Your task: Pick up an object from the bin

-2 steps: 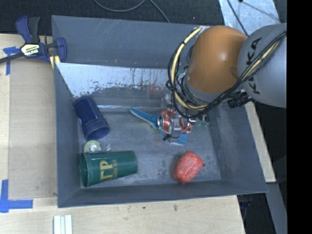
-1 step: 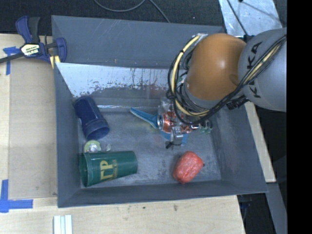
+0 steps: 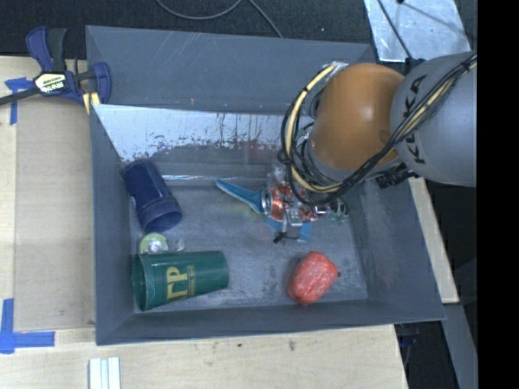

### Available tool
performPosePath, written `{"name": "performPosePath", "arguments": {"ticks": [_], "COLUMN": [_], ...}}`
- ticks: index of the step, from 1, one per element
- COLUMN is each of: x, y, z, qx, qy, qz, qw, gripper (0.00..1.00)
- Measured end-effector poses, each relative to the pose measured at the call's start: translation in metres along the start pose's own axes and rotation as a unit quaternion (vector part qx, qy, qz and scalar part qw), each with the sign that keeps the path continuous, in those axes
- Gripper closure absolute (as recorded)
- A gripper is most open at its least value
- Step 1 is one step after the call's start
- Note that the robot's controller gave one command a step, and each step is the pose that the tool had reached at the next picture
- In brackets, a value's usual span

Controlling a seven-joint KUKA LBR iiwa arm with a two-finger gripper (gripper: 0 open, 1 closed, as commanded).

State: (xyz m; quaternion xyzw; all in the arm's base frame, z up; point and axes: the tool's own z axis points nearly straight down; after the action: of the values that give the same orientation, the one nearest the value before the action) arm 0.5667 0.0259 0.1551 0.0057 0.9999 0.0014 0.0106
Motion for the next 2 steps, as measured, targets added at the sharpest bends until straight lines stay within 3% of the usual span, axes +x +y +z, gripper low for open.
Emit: {"name": "performPosePath", "arguments": {"ticks": [1,2], "x": [-0.017,-0.016], "y": [-0.029,-0.037], "z": [0.038,0.057], "qx": [0.000,0.000], "qy": [0.0072,-0.0024], "qz": [-0.072,0.038], "qw": [0.9974,0.9993], "gripper": [0.00,1.00]}}
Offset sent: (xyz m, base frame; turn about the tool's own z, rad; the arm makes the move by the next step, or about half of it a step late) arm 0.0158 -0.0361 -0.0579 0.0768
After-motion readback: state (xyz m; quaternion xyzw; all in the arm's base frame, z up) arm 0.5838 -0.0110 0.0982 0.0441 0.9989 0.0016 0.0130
